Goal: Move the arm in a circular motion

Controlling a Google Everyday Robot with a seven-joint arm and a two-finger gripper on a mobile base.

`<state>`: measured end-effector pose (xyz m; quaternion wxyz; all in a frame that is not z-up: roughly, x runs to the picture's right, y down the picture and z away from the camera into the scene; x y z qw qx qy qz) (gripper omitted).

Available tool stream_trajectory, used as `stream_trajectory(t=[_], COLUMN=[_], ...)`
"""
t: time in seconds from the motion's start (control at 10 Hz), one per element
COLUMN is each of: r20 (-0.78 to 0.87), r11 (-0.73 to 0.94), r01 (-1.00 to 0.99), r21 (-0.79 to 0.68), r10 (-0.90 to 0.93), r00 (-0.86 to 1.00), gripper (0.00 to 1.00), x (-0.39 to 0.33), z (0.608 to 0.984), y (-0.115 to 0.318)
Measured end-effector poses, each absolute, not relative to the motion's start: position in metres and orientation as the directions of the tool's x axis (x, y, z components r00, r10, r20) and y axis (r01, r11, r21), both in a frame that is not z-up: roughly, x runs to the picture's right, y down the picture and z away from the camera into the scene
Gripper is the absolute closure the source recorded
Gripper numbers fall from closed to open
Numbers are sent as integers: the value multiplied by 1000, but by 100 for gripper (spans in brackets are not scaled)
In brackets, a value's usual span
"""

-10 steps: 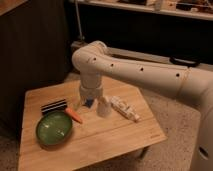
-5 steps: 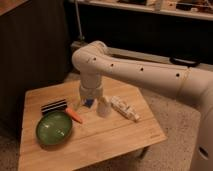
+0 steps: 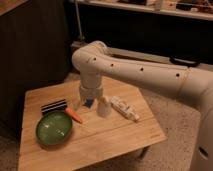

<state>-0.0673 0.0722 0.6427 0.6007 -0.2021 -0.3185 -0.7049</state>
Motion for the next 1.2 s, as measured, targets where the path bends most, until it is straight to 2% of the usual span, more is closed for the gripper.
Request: stream_trajectory(t=[0.4, 0.7, 0.9, 1.2], r20=[665, 642, 612, 588], r11=[-77, -94, -110, -156], r01=[974, 939, 896, 866], r21=[214, 331, 430, 474], r10=[-719, -707, -694, -676], r00=[-203, -297, -378, -444], gripper=[20, 20, 20, 20], x=[-68, -83, -113, -143], z=[643, 657, 686, 733], y=[72, 50, 8, -53])
